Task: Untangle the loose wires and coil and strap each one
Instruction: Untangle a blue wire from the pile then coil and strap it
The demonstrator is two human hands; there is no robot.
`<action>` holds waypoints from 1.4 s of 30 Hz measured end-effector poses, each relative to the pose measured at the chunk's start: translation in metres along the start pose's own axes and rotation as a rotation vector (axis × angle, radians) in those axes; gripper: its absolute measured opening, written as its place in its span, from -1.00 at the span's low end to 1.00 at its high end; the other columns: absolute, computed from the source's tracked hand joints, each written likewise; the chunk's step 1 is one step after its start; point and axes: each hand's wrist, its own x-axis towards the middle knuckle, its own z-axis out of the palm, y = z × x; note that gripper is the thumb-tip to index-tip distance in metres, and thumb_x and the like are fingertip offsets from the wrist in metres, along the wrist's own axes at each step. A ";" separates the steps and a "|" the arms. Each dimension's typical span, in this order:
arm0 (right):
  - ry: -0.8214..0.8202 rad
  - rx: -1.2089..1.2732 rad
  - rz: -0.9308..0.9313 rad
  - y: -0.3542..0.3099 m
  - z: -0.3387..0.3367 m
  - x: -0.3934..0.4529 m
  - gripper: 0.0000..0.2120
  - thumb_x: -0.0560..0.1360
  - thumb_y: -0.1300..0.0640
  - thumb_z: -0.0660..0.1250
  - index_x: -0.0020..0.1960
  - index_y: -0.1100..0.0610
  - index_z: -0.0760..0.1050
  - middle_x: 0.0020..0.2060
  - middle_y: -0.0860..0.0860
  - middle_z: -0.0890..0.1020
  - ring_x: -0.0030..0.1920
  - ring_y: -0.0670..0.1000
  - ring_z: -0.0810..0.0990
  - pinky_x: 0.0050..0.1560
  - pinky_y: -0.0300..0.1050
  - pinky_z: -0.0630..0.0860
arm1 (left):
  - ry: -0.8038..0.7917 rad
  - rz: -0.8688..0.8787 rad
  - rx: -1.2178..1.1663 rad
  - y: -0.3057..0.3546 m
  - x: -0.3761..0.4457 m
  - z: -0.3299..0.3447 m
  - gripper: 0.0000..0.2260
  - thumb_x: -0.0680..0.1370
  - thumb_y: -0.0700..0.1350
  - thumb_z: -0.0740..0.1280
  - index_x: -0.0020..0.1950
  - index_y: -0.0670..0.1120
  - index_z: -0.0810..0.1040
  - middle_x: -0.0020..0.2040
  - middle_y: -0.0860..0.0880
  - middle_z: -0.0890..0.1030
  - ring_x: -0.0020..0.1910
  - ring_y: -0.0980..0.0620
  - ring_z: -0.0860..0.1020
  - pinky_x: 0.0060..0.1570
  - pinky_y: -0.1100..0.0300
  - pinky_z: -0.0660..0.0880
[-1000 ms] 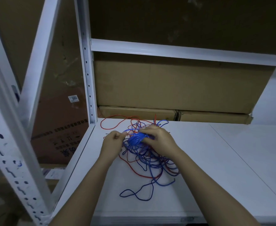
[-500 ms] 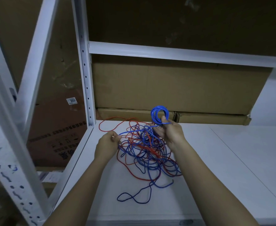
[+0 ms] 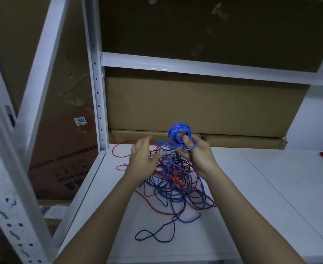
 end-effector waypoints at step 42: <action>0.296 0.305 -0.138 -0.033 0.007 0.024 -0.68 0.58 0.22 0.28 0.28 0.33 0.43 -0.04 0.19 0.63 -0.26 -0.05 0.68 -0.19 -0.29 0.60 | -0.115 -0.090 -1.126 0.038 0.032 -0.046 -0.75 0.63 -0.23 0.14 -0.17 -0.21 0.54 -0.57 0.08 0.26 -0.59 0.15 0.29 -0.32 0.29 0.54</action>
